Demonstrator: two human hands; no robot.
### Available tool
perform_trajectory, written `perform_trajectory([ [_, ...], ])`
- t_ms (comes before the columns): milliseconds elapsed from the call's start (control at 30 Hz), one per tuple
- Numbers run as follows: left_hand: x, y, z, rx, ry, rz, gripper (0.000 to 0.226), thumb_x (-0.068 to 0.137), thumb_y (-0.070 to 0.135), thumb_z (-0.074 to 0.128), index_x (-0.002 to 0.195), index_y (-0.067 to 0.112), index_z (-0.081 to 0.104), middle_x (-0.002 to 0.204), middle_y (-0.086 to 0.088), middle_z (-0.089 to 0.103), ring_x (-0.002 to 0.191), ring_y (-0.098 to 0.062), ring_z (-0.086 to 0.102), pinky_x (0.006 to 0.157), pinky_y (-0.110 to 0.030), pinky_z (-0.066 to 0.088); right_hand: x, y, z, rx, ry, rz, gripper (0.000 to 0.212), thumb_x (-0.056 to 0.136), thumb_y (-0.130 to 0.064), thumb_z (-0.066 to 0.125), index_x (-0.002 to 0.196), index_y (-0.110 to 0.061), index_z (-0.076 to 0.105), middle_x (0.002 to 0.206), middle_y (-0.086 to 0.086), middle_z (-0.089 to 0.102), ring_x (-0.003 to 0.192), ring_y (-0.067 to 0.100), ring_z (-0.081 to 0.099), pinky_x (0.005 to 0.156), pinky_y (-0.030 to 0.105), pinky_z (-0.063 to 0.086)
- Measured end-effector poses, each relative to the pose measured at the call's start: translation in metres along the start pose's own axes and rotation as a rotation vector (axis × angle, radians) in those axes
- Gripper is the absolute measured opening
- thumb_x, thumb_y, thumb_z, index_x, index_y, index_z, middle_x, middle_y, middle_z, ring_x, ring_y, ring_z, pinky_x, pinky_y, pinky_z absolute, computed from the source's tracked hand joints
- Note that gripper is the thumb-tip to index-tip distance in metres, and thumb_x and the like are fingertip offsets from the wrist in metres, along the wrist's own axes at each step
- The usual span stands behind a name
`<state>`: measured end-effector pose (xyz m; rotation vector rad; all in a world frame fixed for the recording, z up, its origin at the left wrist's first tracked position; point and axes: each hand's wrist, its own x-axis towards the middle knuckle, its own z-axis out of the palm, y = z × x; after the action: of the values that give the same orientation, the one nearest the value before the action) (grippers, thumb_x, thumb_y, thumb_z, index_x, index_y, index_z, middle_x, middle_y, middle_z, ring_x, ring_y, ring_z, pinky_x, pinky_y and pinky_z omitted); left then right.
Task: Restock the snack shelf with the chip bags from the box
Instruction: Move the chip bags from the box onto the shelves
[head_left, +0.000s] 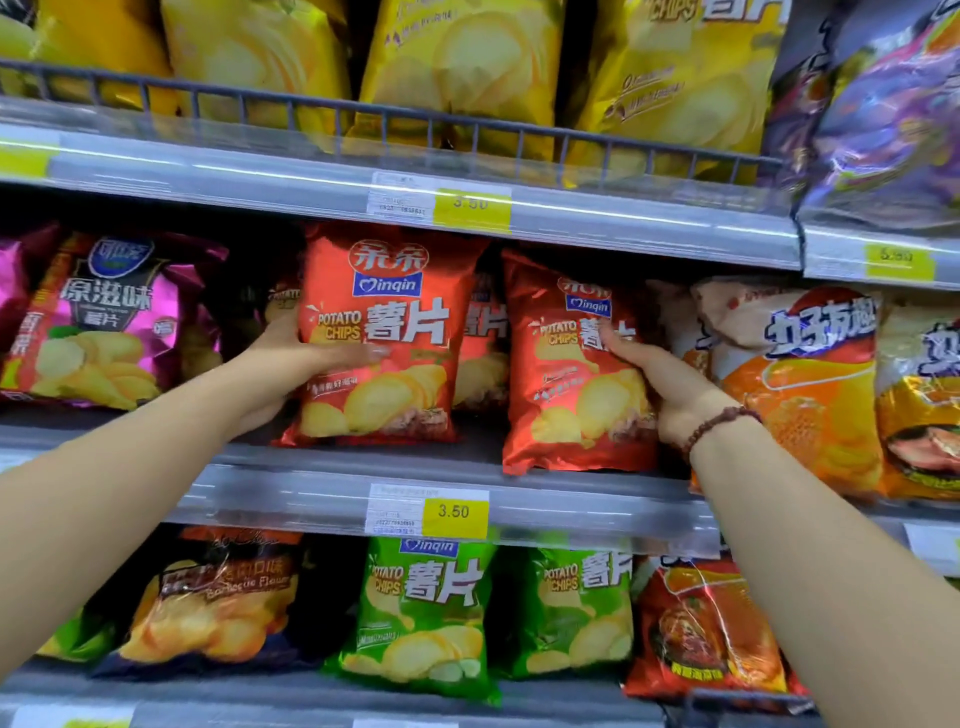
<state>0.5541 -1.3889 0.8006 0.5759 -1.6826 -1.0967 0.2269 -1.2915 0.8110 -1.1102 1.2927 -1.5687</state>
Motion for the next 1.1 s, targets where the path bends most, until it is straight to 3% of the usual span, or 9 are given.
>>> perform_trajectory([
  [200,0.008,0.001,0.007,-0.033,-0.033,-0.060,0.099,0.002,0.051,0.092,0.094,0.026,0.064,0.083,0.007,0.078,0.076,-0.011,0.074,0.068,-0.029,0.058,0.011,-0.005,0.006,-0.013,0.160,-0.047,0.052,0.074,-0.043,0.076,0.116,-0.014,0.067,0.108,0.012,0.073,0.100,0.029,0.069,0.093,0.047,0.052],
  [367,0.015,-0.002,0.008,-0.079,-0.083,-0.141,0.101,0.005,0.048,0.093,0.099,0.022,0.070,0.094,0.000,0.078,0.083,-0.016,0.075,0.069,-0.029,0.060,0.055,-0.007,-0.013,-0.061,0.242,-0.097,0.108,0.028,-0.057,0.092,0.123,-0.017,0.062,0.113,0.008,0.072,0.093,0.027,0.072,0.089,0.050,0.055],
  [567,0.029,-0.009,0.019,-0.161,-0.075,-0.217,0.106,0.009,0.041,0.095,0.110,0.019,0.069,0.102,-0.003,0.076,0.091,-0.019,0.074,0.073,-0.030,0.058,0.047,-0.027,0.012,-0.175,0.270,-0.108,0.051,0.073,-0.045,0.076,0.111,-0.013,0.062,0.098,0.003,0.070,0.087,0.020,0.066,0.089,0.036,0.052],
  [700,0.036,-0.011,0.027,-0.218,-0.061,-0.234,0.109,0.010,0.037,0.097,0.113,0.017,0.068,0.102,-0.005,0.076,0.091,-0.020,0.074,0.077,-0.033,0.056,0.052,-0.027,0.012,-0.214,0.278,-0.057,0.050,0.082,-0.043,0.069,0.120,-0.013,0.058,0.108,0.007,0.067,0.104,0.025,0.063,0.099,0.037,0.047],
  [767,0.038,-0.011,0.029,-0.225,-0.074,-0.239,0.108,0.009,0.037,0.096,0.112,0.018,0.067,0.099,-0.003,0.077,0.088,-0.018,0.074,0.072,-0.030,0.057,0.062,-0.021,0.006,-0.227,0.250,-0.028,0.067,0.072,-0.053,0.073,0.124,-0.014,0.057,0.119,0.008,0.066,0.111,0.027,0.062,0.104,0.043,0.045],
  [867,0.040,-0.011,0.031,-0.228,-0.086,-0.245,0.112,0.012,0.037,0.096,0.117,0.018,0.064,0.102,-0.004,0.076,0.091,-0.019,0.074,0.073,-0.031,0.056,0.091,-0.006,-0.012,-0.289,0.254,0.015,0.123,0.025,-0.076,0.079,0.131,-0.018,0.055,0.127,0.009,0.064,0.113,0.028,0.062,0.104,0.048,0.045],
  [933,0.041,-0.011,0.031,-0.229,-0.087,-0.247,0.109,0.010,0.038,0.096,0.112,0.019,0.066,0.100,-0.004,0.077,0.088,-0.019,0.074,0.071,-0.031,0.057,0.106,0.002,-0.023,-0.315,0.218,0.031,0.137,0.008,-0.081,0.075,0.129,-0.019,0.057,0.124,0.008,0.065,0.112,0.028,0.063,0.104,0.047,0.045],
  [1033,0.039,-0.009,0.037,-0.235,-0.111,-0.246,0.098,0.006,0.037,0.096,0.100,0.019,0.071,0.095,-0.005,0.077,0.083,-0.019,0.075,0.063,-0.029,0.060,0.116,0.010,-0.026,-0.330,0.229,0.054,0.144,0.008,-0.089,0.066,0.134,-0.020,0.053,0.132,0.008,0.060,0.118,0.029,0.059,0.106,0.047,0.043],
  [1100,0.038,-0.007,0.044,-0.223,-0.126,-0.260,0.093,0.015,0.033,0.096,0.102,0.018,0.070,0.094,-0.006,0.077,0.081,-0.020,0.075,0.062,-0.030,0.060,0.090,-0.001,-0.006,-0.368,0.291,0.033,0.131,0.033,-0.089,0.064,0.140,-0.015,0.046,0.138,0.011,0.055,0.124,0.031,0.053,0.107,0.045,0.041],
])
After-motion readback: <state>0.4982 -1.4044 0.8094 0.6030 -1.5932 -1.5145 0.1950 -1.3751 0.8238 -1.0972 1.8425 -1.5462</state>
